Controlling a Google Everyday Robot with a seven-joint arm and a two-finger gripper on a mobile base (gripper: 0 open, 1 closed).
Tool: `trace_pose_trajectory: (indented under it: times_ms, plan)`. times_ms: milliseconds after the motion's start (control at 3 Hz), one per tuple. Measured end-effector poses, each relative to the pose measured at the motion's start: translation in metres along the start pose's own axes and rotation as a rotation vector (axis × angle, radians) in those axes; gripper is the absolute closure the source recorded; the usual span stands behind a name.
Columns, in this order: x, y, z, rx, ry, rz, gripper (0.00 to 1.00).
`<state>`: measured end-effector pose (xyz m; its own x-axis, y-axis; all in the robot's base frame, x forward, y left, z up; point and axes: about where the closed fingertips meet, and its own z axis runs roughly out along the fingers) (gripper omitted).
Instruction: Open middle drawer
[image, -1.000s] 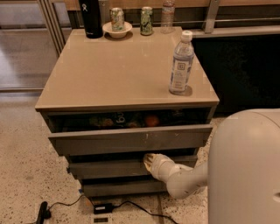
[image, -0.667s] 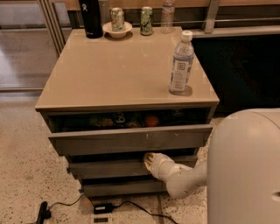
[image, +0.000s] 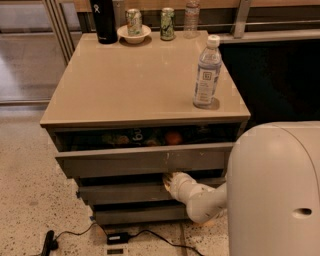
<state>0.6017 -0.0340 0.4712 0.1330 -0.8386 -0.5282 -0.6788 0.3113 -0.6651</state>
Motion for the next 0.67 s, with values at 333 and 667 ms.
trace_pose_trajectory:
  times_ms: [333,667]
  plan:
    - [0.001,0.0,0.0,-0.011,0.004,-0.001,1.0]
    - [0.004,0.009,0.013,-0.047,0.001,-0.002,1.0]
